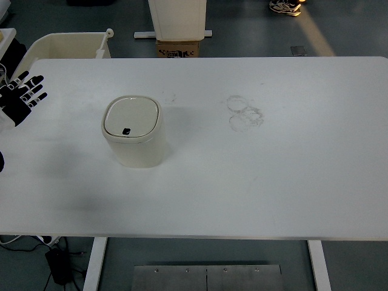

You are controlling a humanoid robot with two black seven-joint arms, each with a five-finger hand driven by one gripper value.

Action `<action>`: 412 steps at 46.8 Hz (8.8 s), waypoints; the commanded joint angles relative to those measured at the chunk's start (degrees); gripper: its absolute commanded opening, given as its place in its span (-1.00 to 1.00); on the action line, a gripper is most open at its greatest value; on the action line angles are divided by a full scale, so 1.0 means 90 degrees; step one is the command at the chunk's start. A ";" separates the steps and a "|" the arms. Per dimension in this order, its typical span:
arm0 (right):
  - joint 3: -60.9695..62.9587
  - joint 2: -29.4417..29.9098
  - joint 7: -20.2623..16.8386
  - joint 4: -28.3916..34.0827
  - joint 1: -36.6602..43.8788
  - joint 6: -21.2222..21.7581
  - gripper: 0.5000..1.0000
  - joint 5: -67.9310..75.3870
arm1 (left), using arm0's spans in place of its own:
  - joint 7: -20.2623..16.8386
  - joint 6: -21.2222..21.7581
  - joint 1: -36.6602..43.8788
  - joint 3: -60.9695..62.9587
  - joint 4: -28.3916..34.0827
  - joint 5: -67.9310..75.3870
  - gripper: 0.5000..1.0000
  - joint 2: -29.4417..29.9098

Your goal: Open trash can

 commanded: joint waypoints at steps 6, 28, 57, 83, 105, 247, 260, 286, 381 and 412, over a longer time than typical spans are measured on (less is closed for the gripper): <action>0.0000 0.0000 0.0000 0.0000 0.0000 0.0001 0.97 0.0000 | 0.0010 -0.0010 -0.0057 0.0000 -0.0011 0.0071 1.00 0.0003; 0.0000 0.0000 0.0000 0.0000 0.0000 0.0001 0.97 0.0000 | 0.0010 0.0088 -0.0281 -0.0068 -0.0011 0.0032 1.00 0.0051; 0.0000 0.0000 0.0000 0.0010 0.0000 0.0001 0.97 0.0000 | 0.0762 0.0751 -0.1707 0.0517 -0.0050 0.0950 1.00 0.0130; 0.0000 0.0000 0.0000 0.0000 0.0000 0.0001 0.97 0.0000 | 0.1084 0.0849 -0.4206 0.3720 -0.1768 0.1604 1.00 0.0227; -0.0009 0.0000 0.0000 0.0000 0.0010 0.0001 0.97 0.0000 | 0.1426 0.0762 -0.5691 0.5878 -0.3809 0.1937 1.00 0.0208; -0.0009 0.0000 0.0000 -0.0019 0.0137 0.0001 0.97 0.0000 | 0.1690 -0.0411 -0.8114 0.9512 -0.6310 0.2493 1.00 -0.0007; 0.0000 0.0000 0.0000 -0.0019 0.0137 -0.0009 0.97 -0.0010 | 0.1690 -0.0410 -0.8104 0.9512 -0.6310 0.2493 1.00 -0.0027; 0.0000 0.0000 0.0000 -0.0019 0.0137 -0.0009 0.97 -0.0010 | 0.1690 -0.0371 -0.8084 0.9493 -0.6310 0.2493 1.00 -0.0017; 0.0000 0.0000 0.0000 0.0020 0.0059 0.0001 0.97 0.0000 | 0.0714 0.0125 -0.6093 0.4249 0.0331 0.2347 1.00 -0.0808; -0.0009 0.0000 -0.0010 0.0029 0.0059 0.0001 0.97 -0.0010 | -0.0253 0.0810 -0.3486 0.1876 0.0438 0.0091 1.00 0.0100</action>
